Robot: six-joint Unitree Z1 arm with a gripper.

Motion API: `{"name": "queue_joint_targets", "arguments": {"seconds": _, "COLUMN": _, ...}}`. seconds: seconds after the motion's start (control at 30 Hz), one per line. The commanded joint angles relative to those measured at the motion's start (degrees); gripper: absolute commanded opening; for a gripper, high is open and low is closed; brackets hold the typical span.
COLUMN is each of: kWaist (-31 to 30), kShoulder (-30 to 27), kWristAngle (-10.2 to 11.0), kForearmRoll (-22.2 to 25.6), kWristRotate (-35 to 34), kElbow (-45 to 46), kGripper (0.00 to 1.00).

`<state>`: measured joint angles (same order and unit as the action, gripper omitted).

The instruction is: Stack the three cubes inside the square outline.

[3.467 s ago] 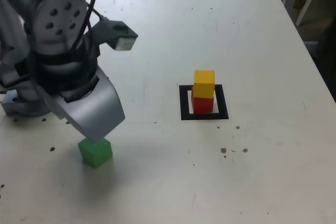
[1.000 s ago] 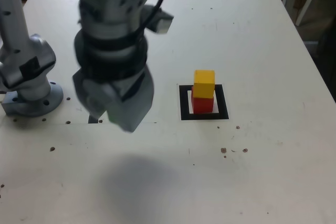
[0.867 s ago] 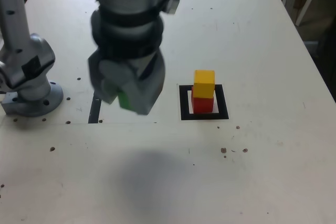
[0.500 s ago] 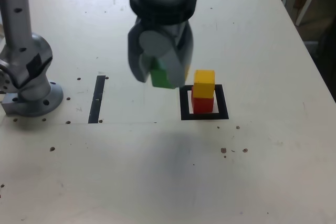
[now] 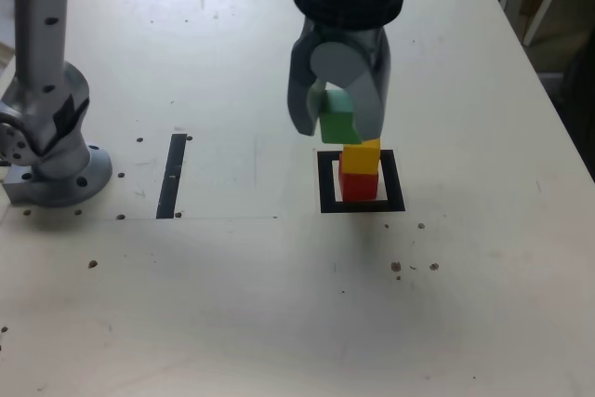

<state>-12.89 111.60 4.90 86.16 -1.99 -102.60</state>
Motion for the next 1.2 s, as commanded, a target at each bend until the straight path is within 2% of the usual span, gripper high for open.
{"name": "queue_joint_targets", "arguments": {"seconds": 0.0, "kWaist": 1.0, "kShoulder": 1.0, "kWristAngle": -0.2, "kForearmRoll": 0.0, "kWristRotate": 0.4, "kElbow": -1.0, "kGripper": 0.29}}
{"name": "queue_joint_targets", "arguments": {"seconds": 0.63, "kWaist": 3.7, "kShoulder": 4.3, "kWristAngle": -0.1, "kForearmRoll": -0.3, "kWristRotate": 1.8, "kElbow": -2.0, "kGripper": 0.3}}
{"name": "queue_joint_targets", "arguments": {"seconds": 0.7, "kWaist": 3.7, "kShoulder": 4.3, "kWristAngle": 0.0, "kForearmRoll": -0.5, "kWristRotate": 1.9, "kElbow": -2.0, "kGripper": 0.37}}
{"name": "queue_joint_targets", "arguments": {"seconds": 0.87, "kWaist": 3.9, "kShoulder": 4.3, "kWristAngle": 0.2, "kForearmRoll": -1.2, "kWristRotate": 2.6, "kElbow": -1.9, "kGripper": 0.85}}
{"name": "queue_joint_targets", "arguments": {"seconds": 0.93, "kWaist": 4.0, "kShoulder": 4.4, "kWristAngle": 0.2, "kForearmRoll": -1.3, "kWristRotate": 2.8, "kElbow": -1.8, "kGripper": 0.97}}
{"name": "queue_joint_targets", "arguments": {"seconds": 1.17, "kWaist": 4.4, "kShoulder": 4.4, "kWristAngle": 0.2, "kForearmRoll": -1.3, "kWristRotate": 2.9, "kElbow": -1.3, "kGripper": 0.99}}
